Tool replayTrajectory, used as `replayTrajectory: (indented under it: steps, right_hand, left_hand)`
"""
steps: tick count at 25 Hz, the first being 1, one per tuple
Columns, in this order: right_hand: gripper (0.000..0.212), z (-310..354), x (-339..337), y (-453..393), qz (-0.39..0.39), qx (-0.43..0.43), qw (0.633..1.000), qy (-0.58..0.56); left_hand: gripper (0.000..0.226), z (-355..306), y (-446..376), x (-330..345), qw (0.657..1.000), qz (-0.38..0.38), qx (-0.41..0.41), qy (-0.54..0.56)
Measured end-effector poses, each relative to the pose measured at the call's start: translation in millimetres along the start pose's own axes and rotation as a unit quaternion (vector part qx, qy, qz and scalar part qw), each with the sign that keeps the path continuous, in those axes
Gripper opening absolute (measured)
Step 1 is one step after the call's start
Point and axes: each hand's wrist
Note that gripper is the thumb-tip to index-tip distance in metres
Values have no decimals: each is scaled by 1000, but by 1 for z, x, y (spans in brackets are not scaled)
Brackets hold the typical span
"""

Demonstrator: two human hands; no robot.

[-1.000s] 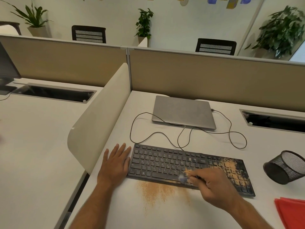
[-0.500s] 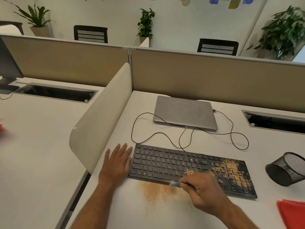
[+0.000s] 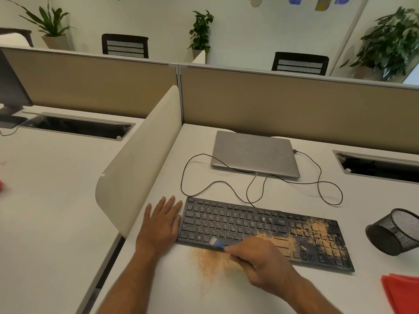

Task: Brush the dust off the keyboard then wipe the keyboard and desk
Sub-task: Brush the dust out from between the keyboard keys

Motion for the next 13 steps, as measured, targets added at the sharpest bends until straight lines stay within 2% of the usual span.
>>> replayTrajectory:
  steps: [3,5,13]
  right_hand:
    - [41,-1,10,5,32,-75,994,67]
    - [47,-6,6,13,31,-85,992,84]
    - [48,-26,-21,60,32,-2,991,127]
  left_hand:
    - [73,-1,0,-1,1000,1,0,-1]
    - [73,-1,1,-1,1000,1,1,-1]
    - [74,-1,1,-1,1000,0,4,-5]
Point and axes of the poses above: each hand's wrist, its own y-axis away from the middle knuckle, its own x-axis out of the palm, z = x × y, and after that the axes turned 9 degrees about y, right-handed
